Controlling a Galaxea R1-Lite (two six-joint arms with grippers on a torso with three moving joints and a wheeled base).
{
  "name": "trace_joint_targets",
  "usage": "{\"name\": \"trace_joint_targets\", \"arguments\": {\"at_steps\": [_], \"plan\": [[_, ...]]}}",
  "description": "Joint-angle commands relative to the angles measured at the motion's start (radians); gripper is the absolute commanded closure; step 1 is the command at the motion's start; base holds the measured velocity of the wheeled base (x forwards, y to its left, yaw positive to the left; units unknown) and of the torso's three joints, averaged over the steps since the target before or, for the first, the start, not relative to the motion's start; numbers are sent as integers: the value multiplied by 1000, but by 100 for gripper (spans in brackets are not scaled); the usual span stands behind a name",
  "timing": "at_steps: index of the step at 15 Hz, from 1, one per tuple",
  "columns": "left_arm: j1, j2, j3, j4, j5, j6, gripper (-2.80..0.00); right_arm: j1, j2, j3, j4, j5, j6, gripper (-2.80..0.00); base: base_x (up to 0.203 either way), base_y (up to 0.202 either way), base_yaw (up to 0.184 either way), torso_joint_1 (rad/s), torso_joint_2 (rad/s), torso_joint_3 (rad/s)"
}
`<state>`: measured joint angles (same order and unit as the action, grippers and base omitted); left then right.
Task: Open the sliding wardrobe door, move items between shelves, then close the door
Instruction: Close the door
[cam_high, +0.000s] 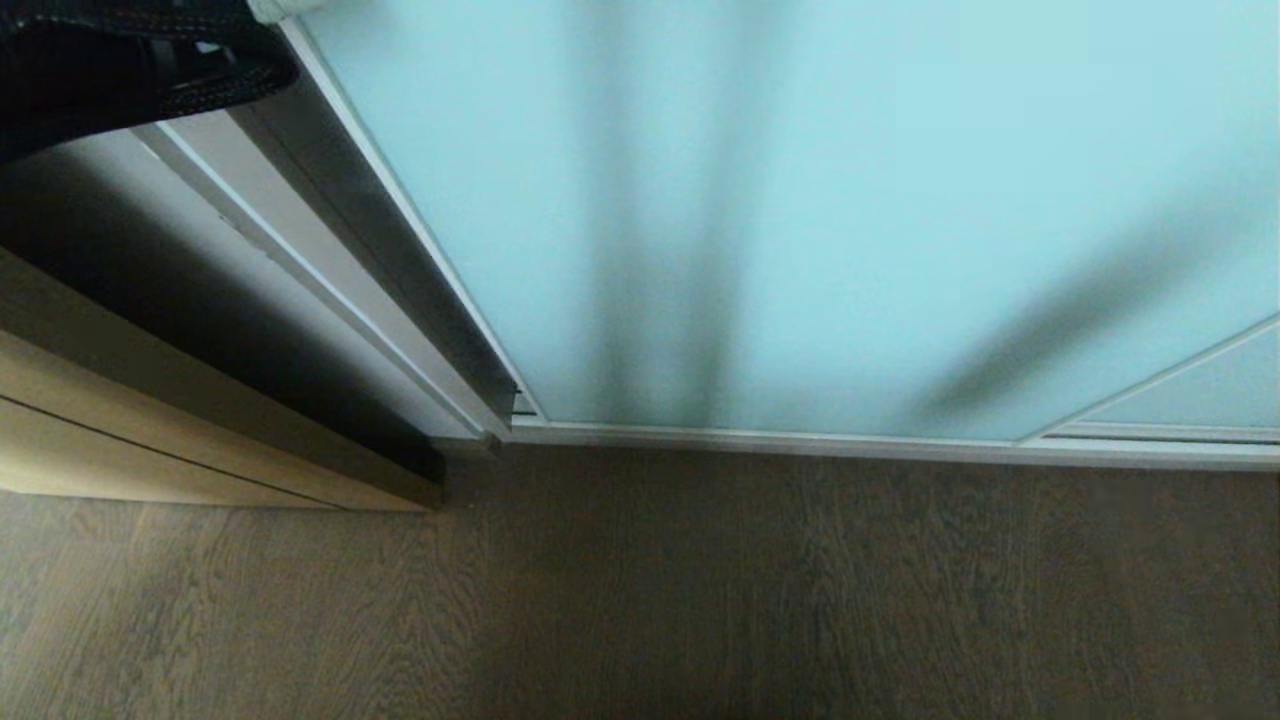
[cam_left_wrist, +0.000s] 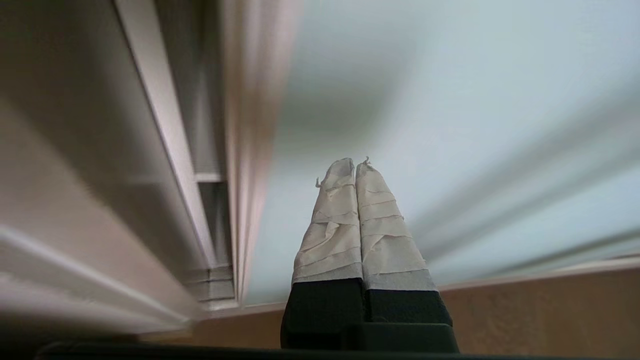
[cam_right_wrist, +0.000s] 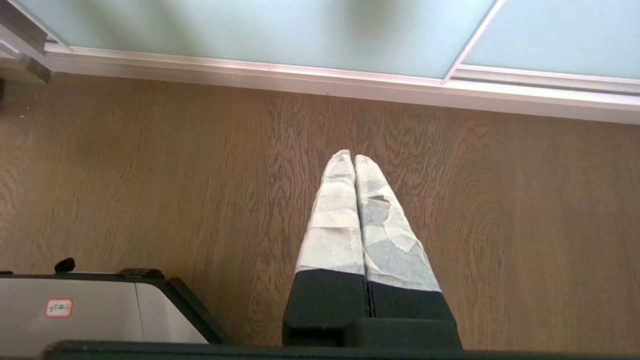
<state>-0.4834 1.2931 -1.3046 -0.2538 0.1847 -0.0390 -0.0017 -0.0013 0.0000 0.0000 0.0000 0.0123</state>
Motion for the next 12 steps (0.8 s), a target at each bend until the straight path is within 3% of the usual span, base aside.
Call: {"name": "trace_joint_targets", "arguments": {"at_steps": [1, 7, 12], "plan": [[12, -63, 40, 5, -1, -1, 0, 0, 1, 0, 0, 0, 0, 0, 0, 0, 0, 0, 0, 0], [12, -136, 93, 9, -6, 1, 0, 0, 1, 0, 0, 0, 0, 0, 0, 0, 0, 0, 0, 0], [12, -263, 260, 9, -14, 1, 0, 0, 1, 0, 0, 0, 0, 0, 0, 0, 0, 0, 0, 0]]}}
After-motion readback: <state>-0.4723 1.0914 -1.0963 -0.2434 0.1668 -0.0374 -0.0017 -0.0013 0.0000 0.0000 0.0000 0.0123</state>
